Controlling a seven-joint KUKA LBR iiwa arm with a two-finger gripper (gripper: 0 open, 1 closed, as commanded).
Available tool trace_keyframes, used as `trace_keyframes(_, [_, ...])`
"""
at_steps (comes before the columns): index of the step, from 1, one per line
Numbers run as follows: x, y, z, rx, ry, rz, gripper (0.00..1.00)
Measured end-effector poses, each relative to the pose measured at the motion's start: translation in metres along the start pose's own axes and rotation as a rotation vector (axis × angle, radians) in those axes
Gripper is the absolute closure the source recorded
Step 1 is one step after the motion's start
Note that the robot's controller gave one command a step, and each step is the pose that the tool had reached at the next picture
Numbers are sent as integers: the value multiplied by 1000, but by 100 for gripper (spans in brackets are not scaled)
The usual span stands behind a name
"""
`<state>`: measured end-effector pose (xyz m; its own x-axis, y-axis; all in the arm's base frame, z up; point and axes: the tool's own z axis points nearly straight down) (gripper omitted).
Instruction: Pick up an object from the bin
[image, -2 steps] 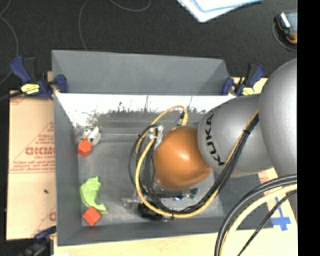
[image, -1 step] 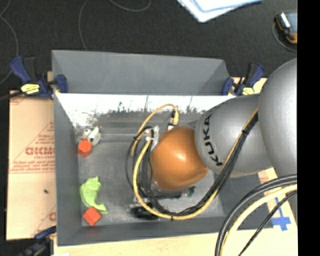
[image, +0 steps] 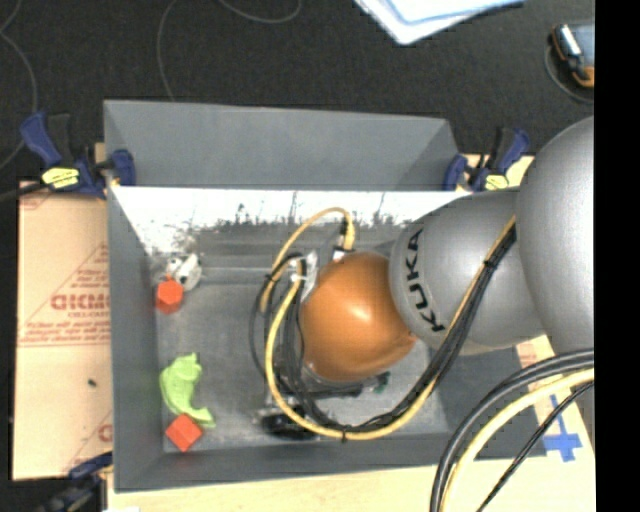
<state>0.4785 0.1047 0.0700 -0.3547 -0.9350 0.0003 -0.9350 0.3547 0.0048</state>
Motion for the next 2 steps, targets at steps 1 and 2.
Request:
trace_keyframes(1, [0, 0, -2, -1, -1, -10, 100])
trace_keyframes(2, [1, 1, -10, -4, 2, -3, 100])
